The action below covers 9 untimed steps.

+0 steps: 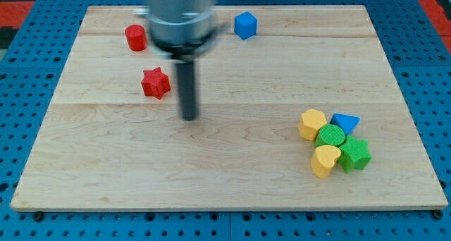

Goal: Push the red star close to the yellow heart

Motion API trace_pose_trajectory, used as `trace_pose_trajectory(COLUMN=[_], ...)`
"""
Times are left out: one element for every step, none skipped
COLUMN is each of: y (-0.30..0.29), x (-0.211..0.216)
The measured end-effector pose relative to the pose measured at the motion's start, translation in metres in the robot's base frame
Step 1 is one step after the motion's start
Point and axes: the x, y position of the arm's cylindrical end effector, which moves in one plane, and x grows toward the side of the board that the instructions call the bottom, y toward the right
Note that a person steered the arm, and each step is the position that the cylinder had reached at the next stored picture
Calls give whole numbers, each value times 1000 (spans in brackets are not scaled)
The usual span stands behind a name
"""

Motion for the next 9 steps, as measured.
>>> trace_pose_trajectory(y=[-94, -107, -97, -39, -3, -4, -45, -63, -22], x=[-2, -57, -93, -95, -84, -60, -68, -49, -34])
